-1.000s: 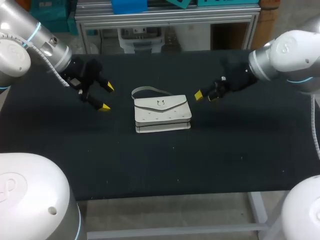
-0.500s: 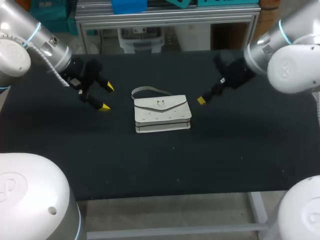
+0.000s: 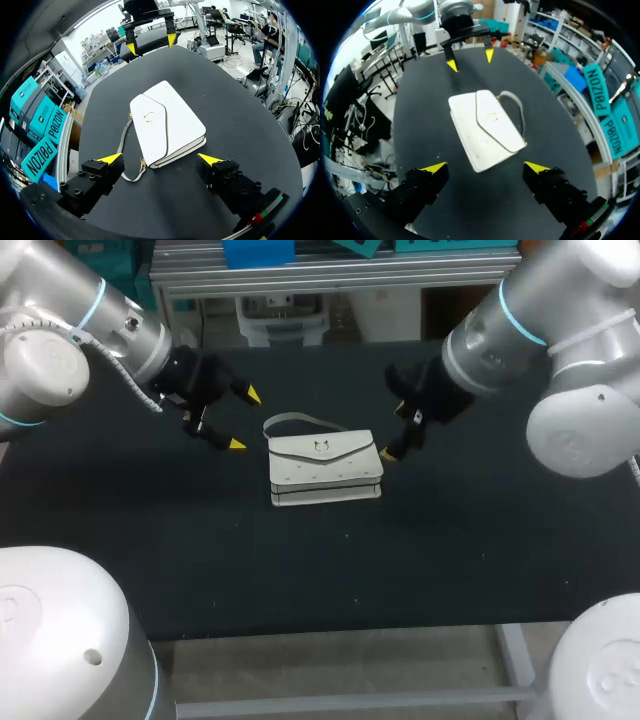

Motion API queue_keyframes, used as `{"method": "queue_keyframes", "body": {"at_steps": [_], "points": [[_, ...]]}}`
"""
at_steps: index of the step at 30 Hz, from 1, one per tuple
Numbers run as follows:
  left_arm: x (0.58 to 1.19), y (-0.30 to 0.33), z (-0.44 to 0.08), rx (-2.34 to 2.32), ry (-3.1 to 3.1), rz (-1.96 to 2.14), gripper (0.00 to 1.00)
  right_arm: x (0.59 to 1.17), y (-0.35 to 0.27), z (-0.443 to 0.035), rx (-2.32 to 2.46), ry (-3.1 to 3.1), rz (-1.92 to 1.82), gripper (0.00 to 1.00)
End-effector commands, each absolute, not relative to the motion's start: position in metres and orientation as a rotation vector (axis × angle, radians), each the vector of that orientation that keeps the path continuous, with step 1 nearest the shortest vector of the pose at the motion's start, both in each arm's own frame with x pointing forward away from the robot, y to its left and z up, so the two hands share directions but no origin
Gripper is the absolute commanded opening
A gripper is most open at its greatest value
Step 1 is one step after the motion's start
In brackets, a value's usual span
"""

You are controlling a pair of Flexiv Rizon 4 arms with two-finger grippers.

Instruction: Pick up the bag, open it, inspect its contents, close it, and place it on the opposite side

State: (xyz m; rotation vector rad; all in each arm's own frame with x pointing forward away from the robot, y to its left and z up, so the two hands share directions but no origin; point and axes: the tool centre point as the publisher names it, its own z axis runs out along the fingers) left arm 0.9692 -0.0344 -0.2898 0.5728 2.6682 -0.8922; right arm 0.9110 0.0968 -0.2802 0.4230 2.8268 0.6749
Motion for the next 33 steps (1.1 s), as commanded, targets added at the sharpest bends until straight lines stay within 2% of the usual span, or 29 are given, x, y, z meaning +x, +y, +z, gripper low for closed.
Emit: {"method": "queue_keyframes", "body": {"at_steps": [1,7,18,33], "points": [[0.959,-0.039,-0.287,0.657,2.546,-0.857,1.0,0.907,0.101,-0.293,0.042,2.496,0.437,1.0],[0.96,-0.048,-0.286,0.718,2.364,-0.904,1.0,0.896,0.103,-0.304,-0.223,2.492,0.388,1.0],[0.96,-0.048,-0.286,0.718,2.364,-0.904,1.0,0.896,0.103,-0.304,-0.223,2.492,0.388,1.0],[0.976,-0.064,-0.301,0.783,2.301,-0.877,1.0,0.903,0.146,-0.349,-0.237,2.217,0.201,1.0]]}}
